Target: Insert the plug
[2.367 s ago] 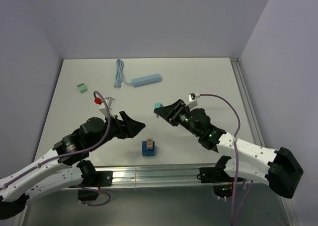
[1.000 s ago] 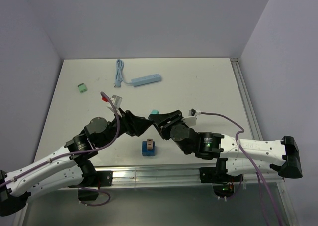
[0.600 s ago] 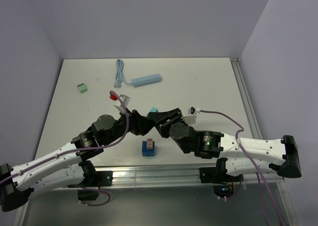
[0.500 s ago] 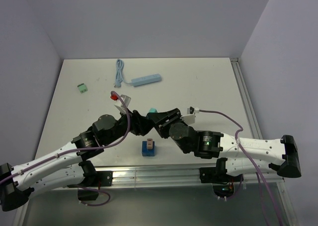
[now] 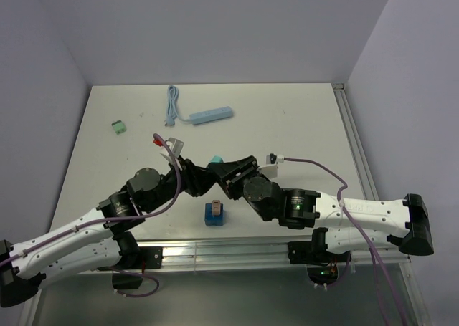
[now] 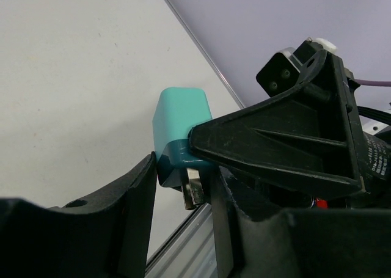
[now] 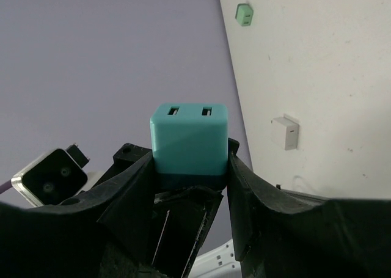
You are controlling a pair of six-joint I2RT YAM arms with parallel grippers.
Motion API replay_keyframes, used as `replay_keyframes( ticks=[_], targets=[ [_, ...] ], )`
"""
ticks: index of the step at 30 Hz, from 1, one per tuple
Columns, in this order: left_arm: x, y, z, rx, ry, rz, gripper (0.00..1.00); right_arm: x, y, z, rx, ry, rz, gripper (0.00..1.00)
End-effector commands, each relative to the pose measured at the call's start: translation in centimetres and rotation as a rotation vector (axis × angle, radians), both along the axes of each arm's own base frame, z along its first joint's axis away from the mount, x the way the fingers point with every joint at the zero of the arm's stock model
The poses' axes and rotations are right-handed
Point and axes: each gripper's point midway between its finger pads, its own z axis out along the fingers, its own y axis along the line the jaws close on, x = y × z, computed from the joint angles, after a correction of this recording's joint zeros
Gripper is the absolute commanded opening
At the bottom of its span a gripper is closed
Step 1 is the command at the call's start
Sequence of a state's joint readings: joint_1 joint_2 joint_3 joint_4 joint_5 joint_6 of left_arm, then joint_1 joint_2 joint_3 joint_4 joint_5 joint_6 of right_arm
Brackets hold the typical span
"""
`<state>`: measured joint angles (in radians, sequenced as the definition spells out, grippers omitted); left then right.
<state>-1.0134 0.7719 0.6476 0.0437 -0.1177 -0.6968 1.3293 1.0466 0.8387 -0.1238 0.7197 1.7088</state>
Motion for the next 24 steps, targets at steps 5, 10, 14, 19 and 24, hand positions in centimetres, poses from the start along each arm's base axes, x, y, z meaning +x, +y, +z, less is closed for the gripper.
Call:
replay_keyframes(
  ticks=[5,10,14,19,24],
  targets=[
    [1.2,1.9,4.5,-0.134,-0.067,0.114,0.23,-1.6,1.9,1.1,0.034,-0.002,0.078,0.0],
    [1.3,1.9,4.7,-0.117,-0.068,0.117,0.0,-2.0,2.2,1.3,0.013,-0.011,0.094,0.07],
    [1.2,2.3,4.6,-0.117,-0.077,0.121,0.0,-2.0,1.8,1.3,0.0,-0.029,0.099,0.14],
    [1.1,3.1,4.7,-0.127,-0.093,0.139,0.0,-2.1,1.3,1.4,-0.004,-0.068,0.11,0.36],
    [1.2,3.5,5.0,-0.121,-0.105,0.152,0.0,-2.2,0.7,1.9,0.005,-0.091,0.112,0.59]
  ],
)
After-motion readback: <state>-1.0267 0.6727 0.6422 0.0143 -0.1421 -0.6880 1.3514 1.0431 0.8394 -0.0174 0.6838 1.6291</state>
